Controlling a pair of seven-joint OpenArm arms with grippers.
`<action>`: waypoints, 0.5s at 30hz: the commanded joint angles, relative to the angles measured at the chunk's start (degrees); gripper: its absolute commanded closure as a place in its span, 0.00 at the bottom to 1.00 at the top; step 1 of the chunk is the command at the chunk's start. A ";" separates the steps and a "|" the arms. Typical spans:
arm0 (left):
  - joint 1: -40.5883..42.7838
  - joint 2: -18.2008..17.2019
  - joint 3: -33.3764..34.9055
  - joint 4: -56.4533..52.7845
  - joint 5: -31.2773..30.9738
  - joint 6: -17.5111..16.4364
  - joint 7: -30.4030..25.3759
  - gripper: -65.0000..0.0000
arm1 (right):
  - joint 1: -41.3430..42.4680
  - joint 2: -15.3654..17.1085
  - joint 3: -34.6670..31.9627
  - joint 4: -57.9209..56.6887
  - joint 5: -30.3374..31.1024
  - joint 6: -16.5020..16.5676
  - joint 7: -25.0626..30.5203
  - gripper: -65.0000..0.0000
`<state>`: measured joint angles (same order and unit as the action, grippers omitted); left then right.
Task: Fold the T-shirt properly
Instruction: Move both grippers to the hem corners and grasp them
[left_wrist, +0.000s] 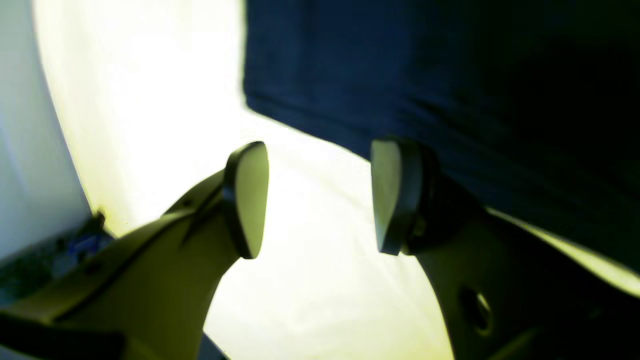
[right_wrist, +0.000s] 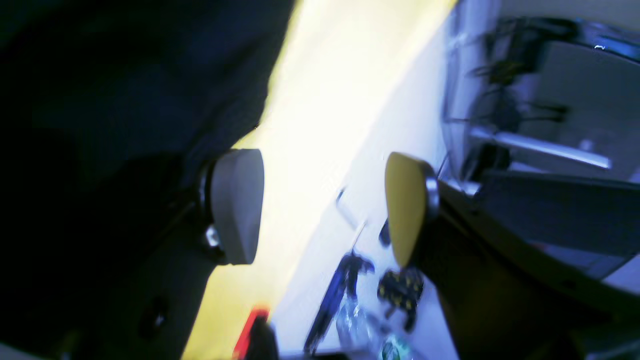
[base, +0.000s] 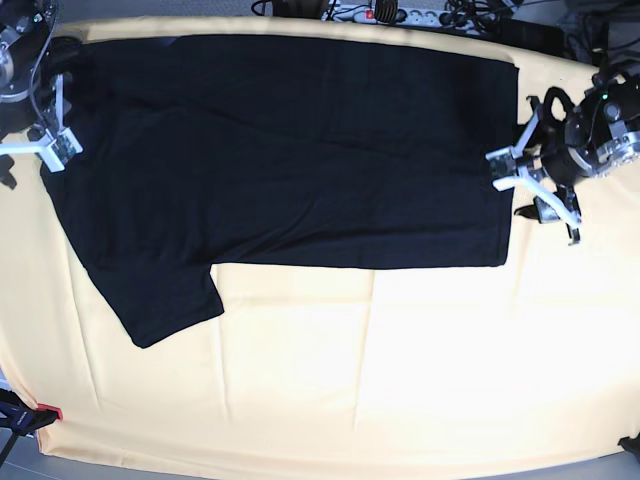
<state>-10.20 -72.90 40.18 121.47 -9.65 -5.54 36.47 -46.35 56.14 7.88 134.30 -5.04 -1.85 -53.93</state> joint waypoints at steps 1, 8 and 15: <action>-0.96 0.61 -2.27 -1.49 0.28 1.38 -0.15 0.50 | 1.16 0.33 1.09 0.70 -0.42 -1.01 1.16 0.38; -0.94 17.59 -26.58 -20.59 -13.77 0.39 0.63 0.50 | 9.07 -1.92 1.27 -4.11 2.58 -0.96 2.12 0.38; -1.33 31.47 -48.13 -44.44 -42.38 -18.03 8.00 0.50 | 12.48 -2.32 1.22 -10.47 4.50 0.28 2.54 0.38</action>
<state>-10.48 -40.10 -7.46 75.99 -51.22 -23.29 45.54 -34.17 52.64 8.45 123.28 0.62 -1.04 -51.90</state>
